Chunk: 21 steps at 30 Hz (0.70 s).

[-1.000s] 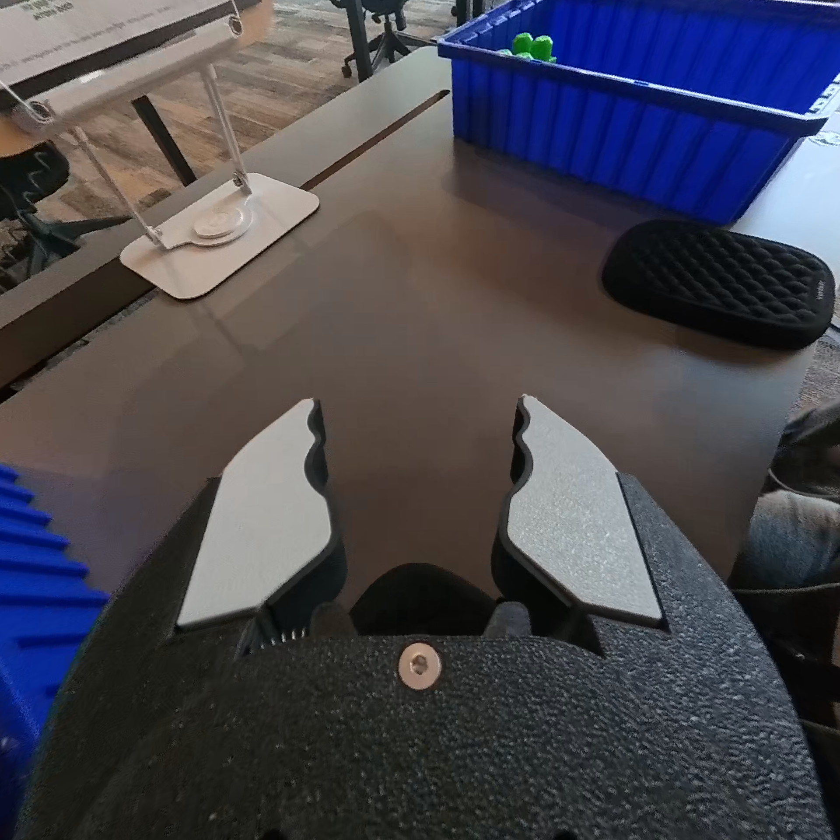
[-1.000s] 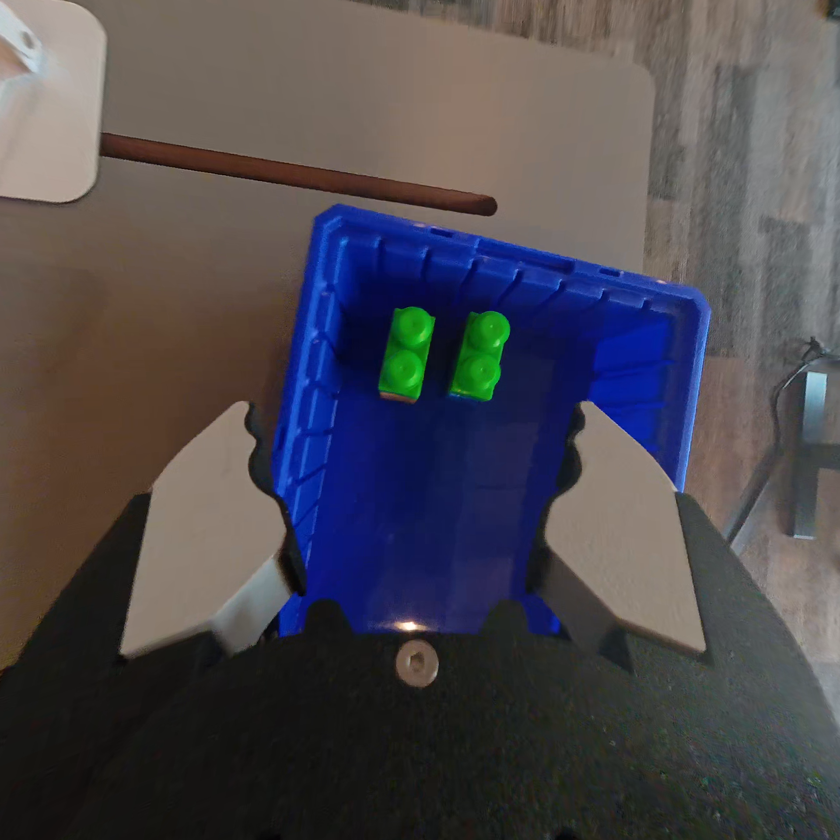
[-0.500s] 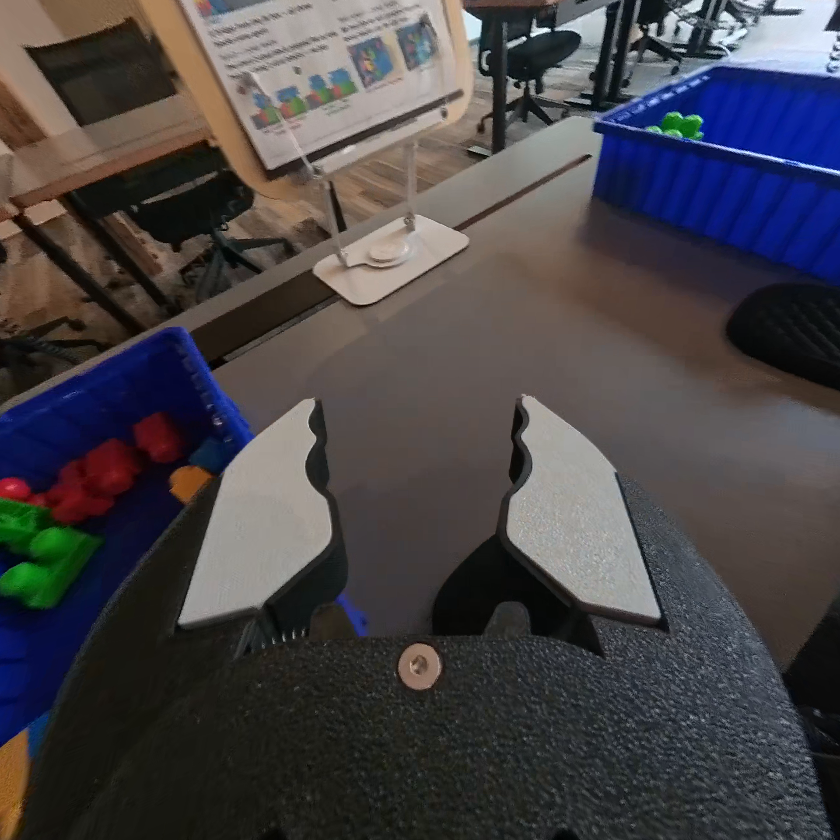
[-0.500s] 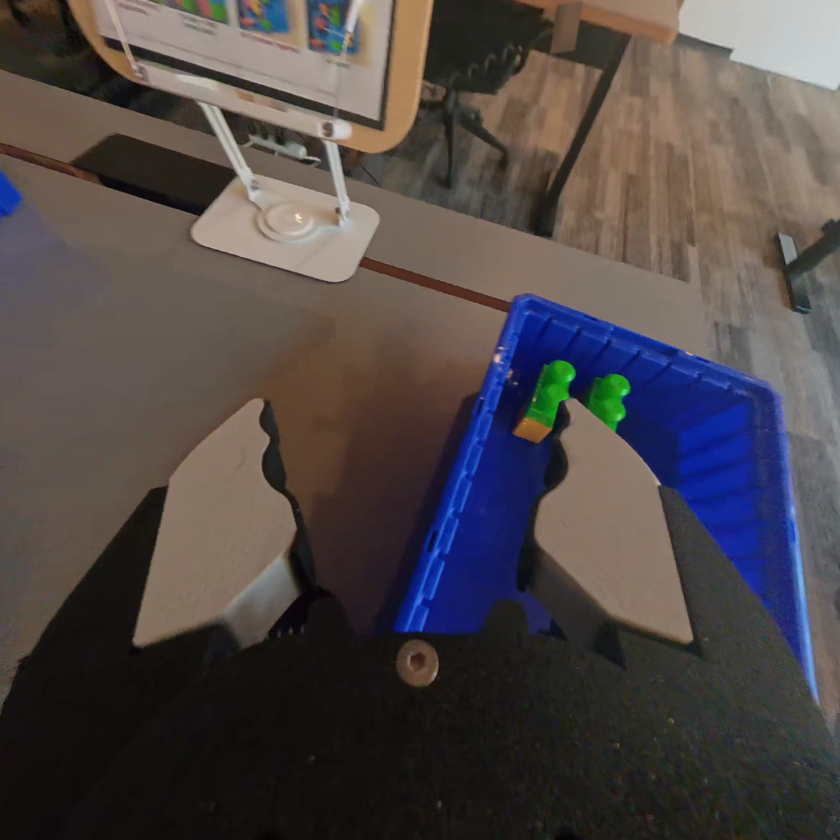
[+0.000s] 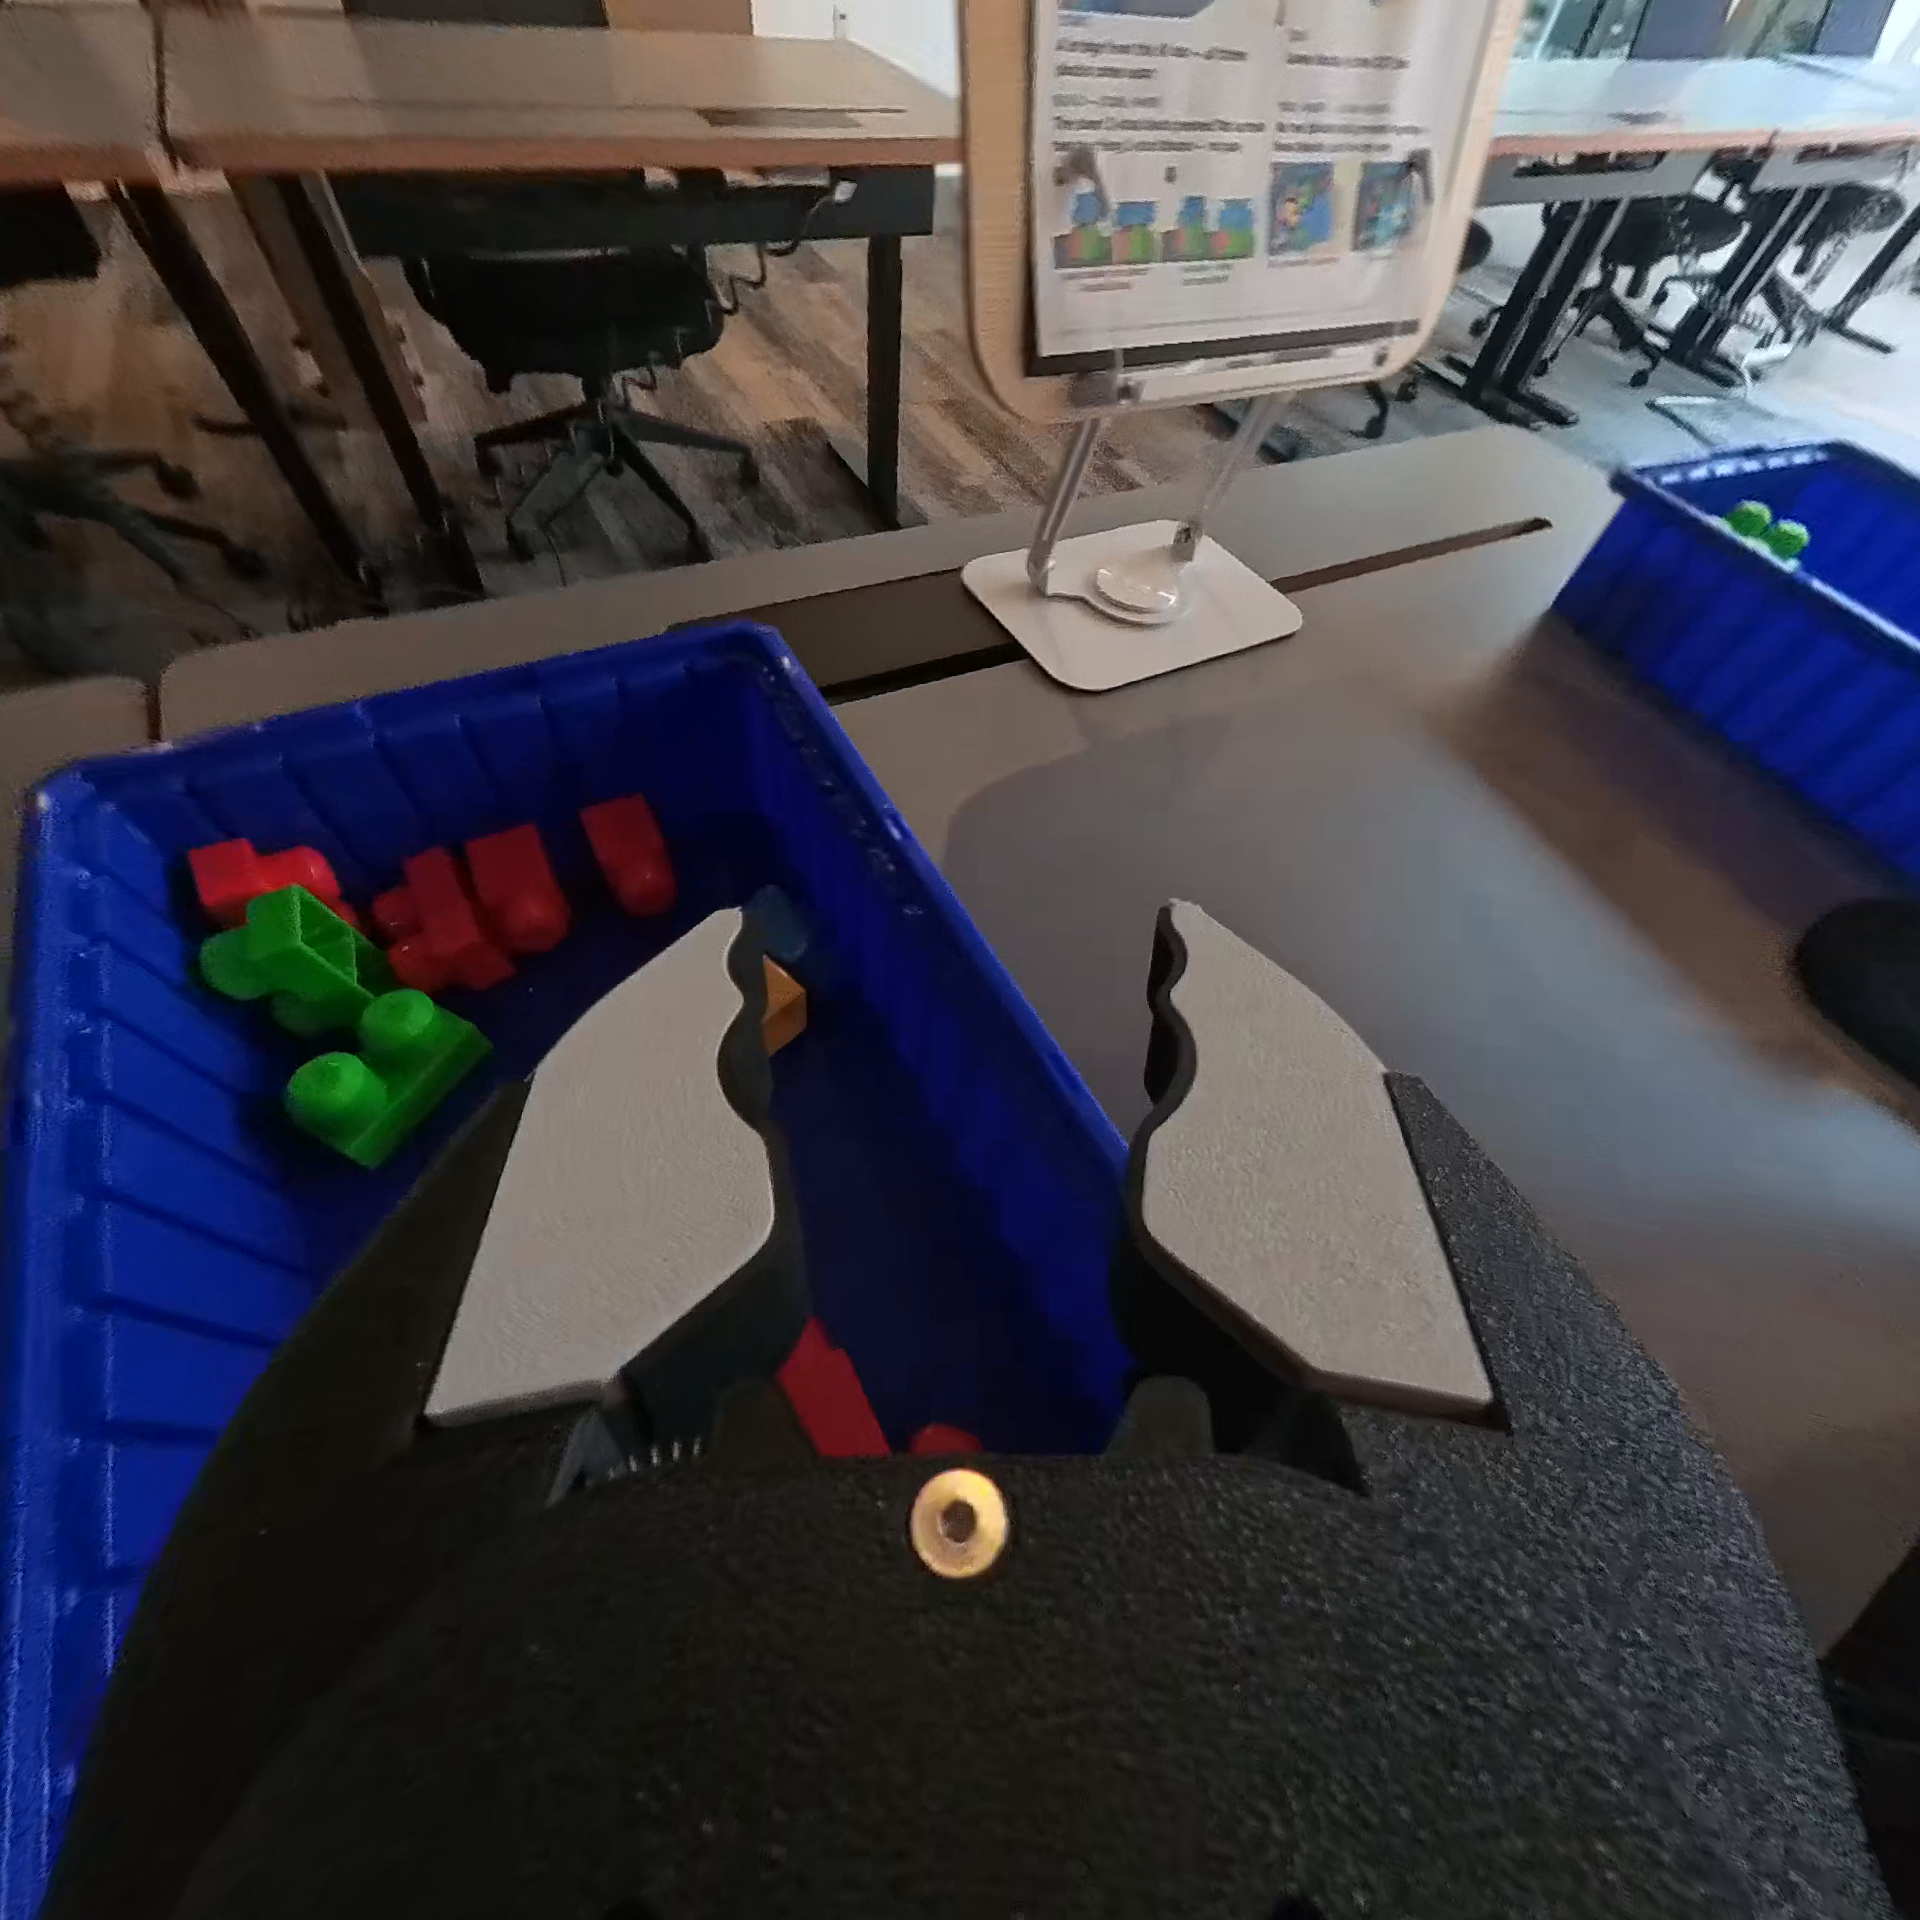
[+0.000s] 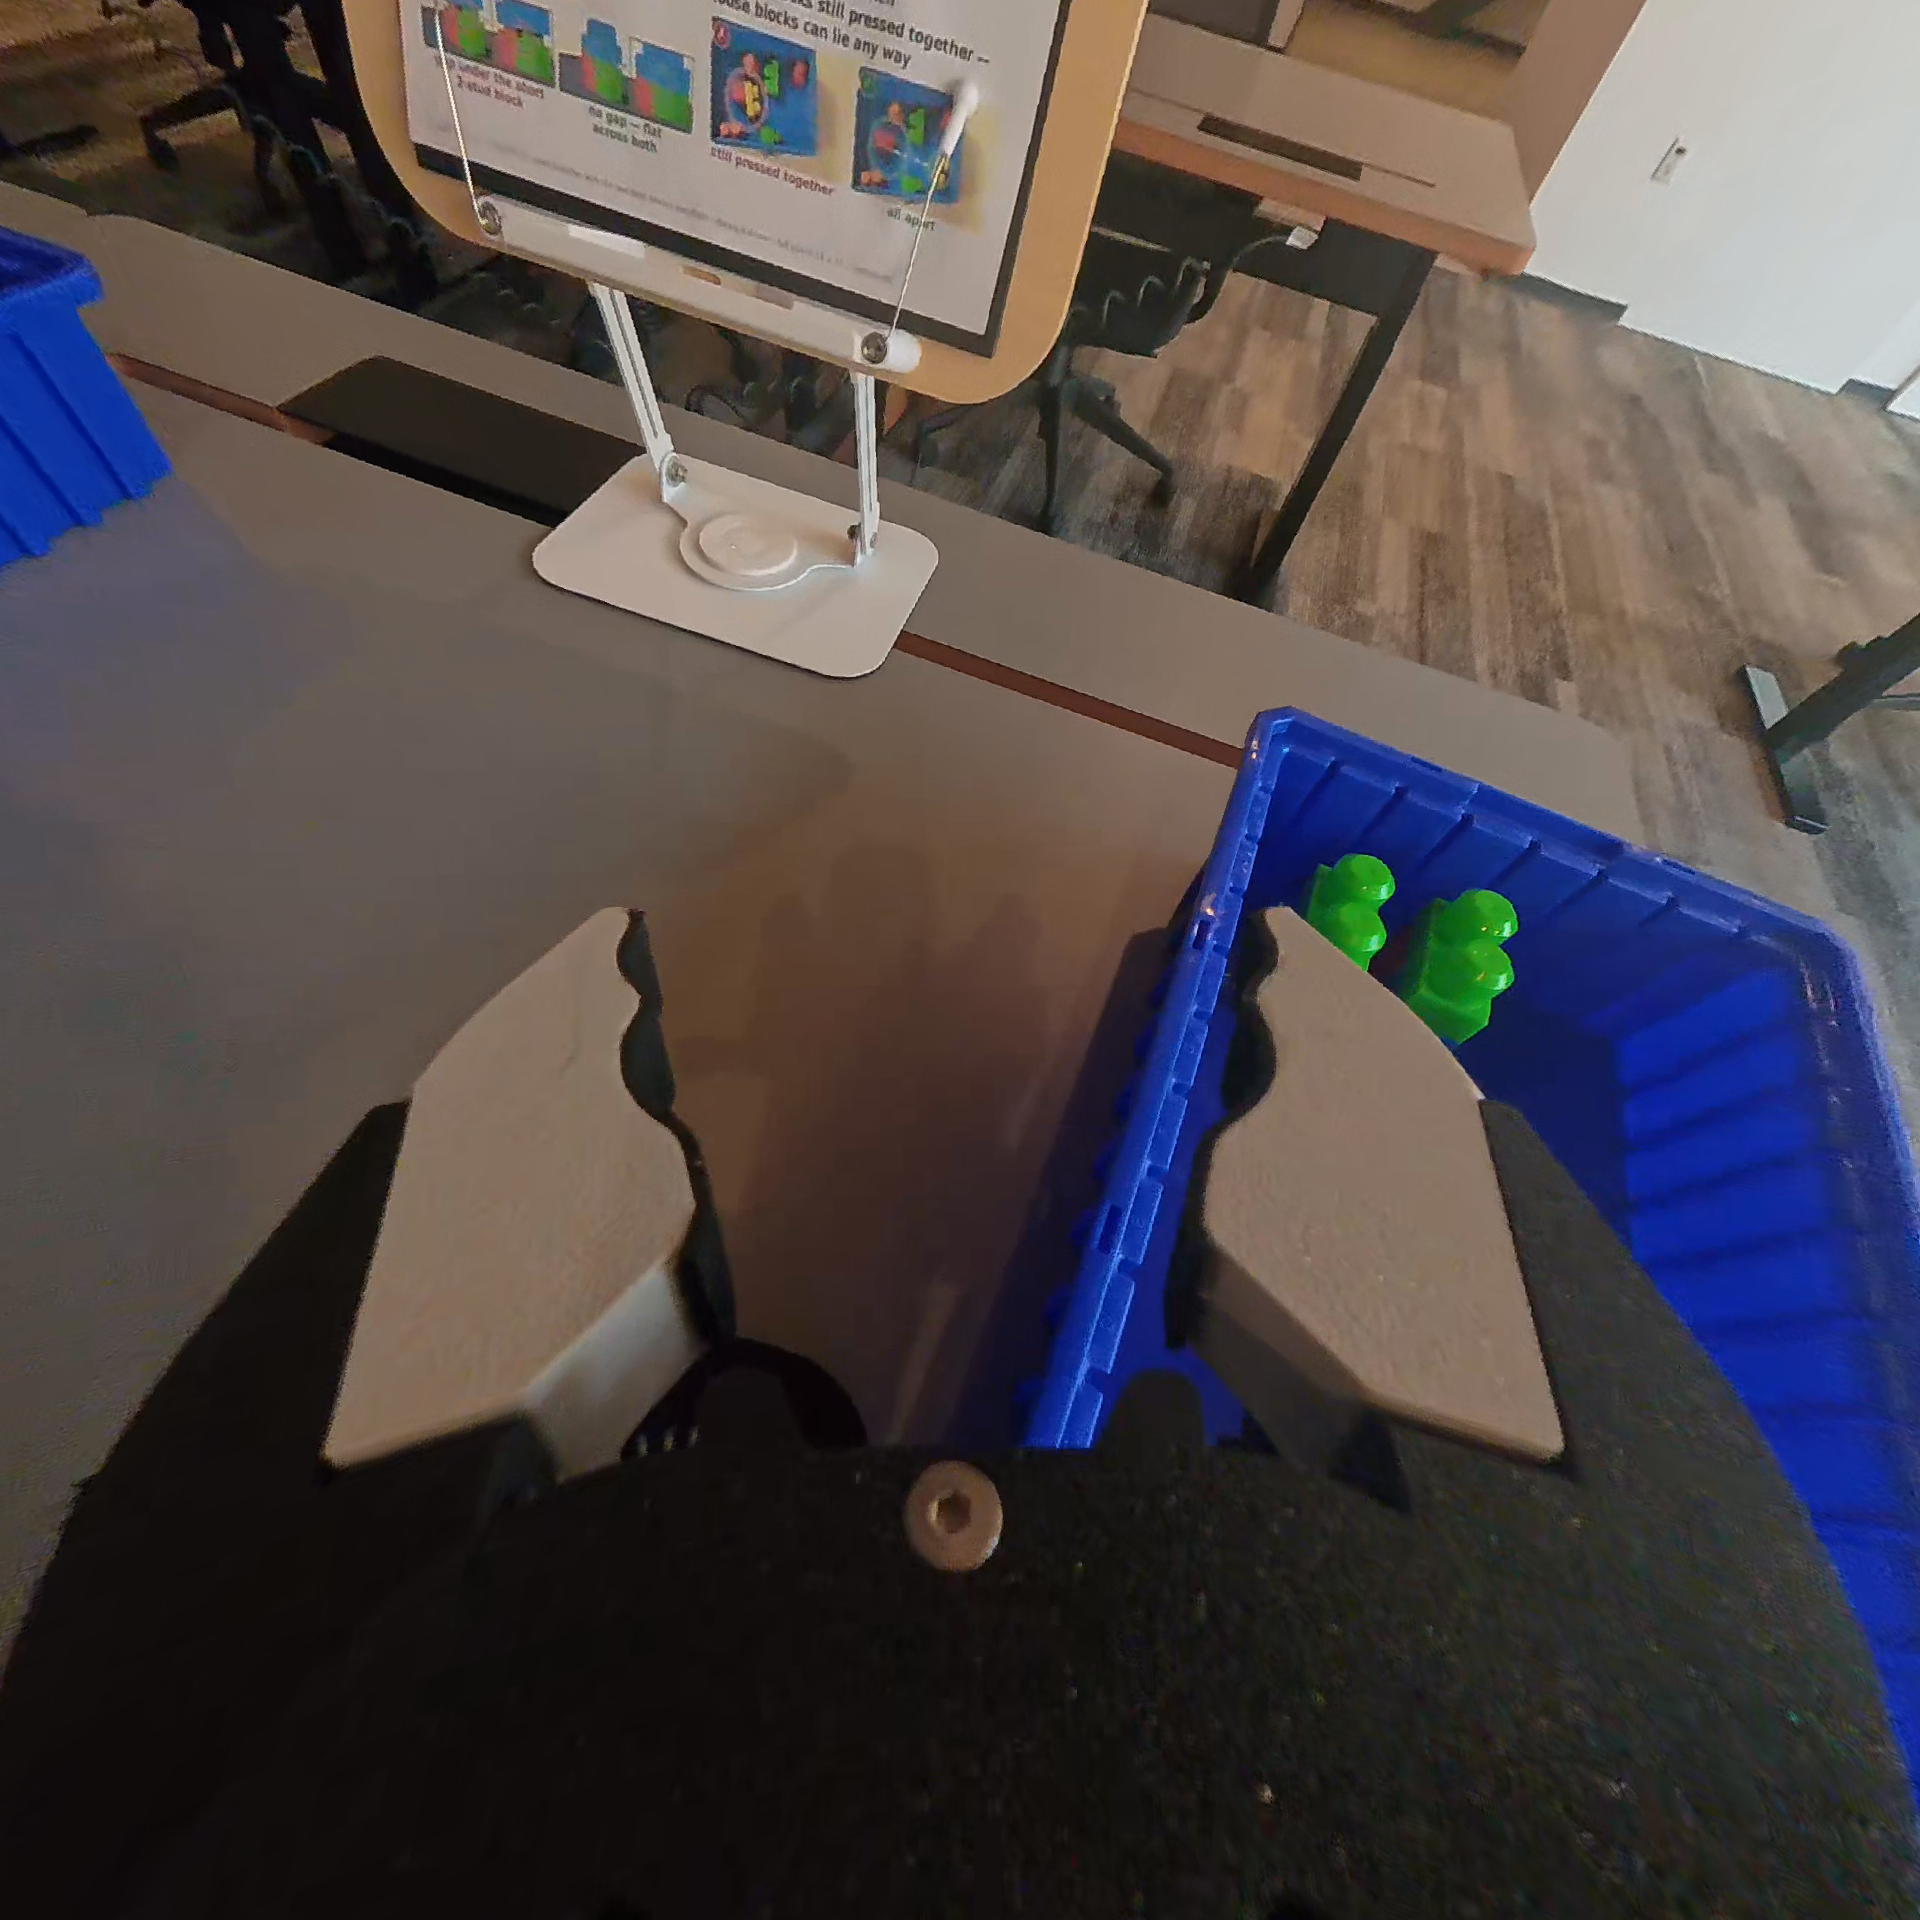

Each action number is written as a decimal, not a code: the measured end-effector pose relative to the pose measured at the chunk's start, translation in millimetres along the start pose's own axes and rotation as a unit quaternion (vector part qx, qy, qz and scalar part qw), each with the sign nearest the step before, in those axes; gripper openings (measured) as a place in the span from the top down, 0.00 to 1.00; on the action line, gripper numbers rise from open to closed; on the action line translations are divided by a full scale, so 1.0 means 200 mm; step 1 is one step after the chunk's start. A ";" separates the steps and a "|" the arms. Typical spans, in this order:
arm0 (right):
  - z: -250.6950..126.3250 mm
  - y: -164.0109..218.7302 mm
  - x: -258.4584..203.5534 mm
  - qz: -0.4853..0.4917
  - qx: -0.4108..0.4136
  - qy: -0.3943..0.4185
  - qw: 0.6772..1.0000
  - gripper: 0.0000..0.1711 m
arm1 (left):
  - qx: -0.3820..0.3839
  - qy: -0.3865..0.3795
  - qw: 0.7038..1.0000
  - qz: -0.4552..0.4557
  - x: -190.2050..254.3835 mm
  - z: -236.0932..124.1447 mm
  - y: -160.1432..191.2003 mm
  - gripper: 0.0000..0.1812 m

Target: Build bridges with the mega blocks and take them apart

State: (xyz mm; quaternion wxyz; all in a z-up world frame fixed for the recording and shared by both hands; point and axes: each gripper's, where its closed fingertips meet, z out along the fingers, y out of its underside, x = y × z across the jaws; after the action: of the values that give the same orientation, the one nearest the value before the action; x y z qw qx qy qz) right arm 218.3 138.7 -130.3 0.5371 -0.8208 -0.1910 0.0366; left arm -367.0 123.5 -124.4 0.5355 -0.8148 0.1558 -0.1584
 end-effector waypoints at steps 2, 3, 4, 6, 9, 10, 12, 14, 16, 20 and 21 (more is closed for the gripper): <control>0.00 0.00 -0.01 0.001 0.005 -0.002 1.000 0.39 | -0.003 0.002 1.000 -0.029 -0.10 0.06 0.00 0.61; 0.00 0.00 -0.01 0.001 0.006 -0.001 1.000 0.39 | -0.002 0.003 0.999 -0.041 -0.14 0.10 0.00 0.60; 0.00 0.01 -0.01 -0.001 0.007 0.003 1.000 0.39 | 0.002 0.004 0.999 -0.054 -0.18 0.13 0.00 0.61; -0.01 0.00 -0.02 -0.001 0.014 0.004 1.000 0.39 | 0.010 0.003 0.997 -0.077 -0.25 0.21 0.00 0.60; -0.01 -0.01 -0.02 -0.006 0.020 0.009 1.000 0.40 | 0.013 -0.011 0.996 -0.091 -0.33 0.34 0.03 0.61; -0.01 -0.01 -0.03 -0.008 0.022 0.010 1.000 0.40 | 0.010 -0.019 0.996 -0.092 -0.35 0.38 0.05 0.62; -0.01 -0.03 -0.04 -0.011 0.026 0.006 1.000 0.39 | 0.011 -0.035 0.994 -0.099 -0.39 0.47 0.08 0.63; -0.01 -0.03 -0.03 -0.013 0.030 0.007 0.999 0.39 | 0.004 -0.053 0.993 -0.101 -0.44 0.55 0.12 0.67; -0.01 -0.04 -0.03 -0.011 0.034 0.004 0.999 0.39 | -0.005 -0.083 0.992 -0.092 -0.51 0.62 0.17 0.68; 0.00 -0.04 -0.03 -0.011 0.037 0.001 0.999 0.40 | -0.028 -0.126 0.988 -0.088 -0.63 0.71 0.25 0.68; 0.00 -0.04 -0.03 -0.011 0.037 0.002 0.999 0.40 | -0.034 -0.131 0.987 -0.087 -0.65 0.73 0.26 0.68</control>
State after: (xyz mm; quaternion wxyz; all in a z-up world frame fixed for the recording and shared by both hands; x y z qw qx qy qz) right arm 211.3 139.3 -123.2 0.5677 -0.7984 -0.1975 0.0354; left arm -426.6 278.6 -238.6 0.5072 -0.8569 0.0185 -0.0907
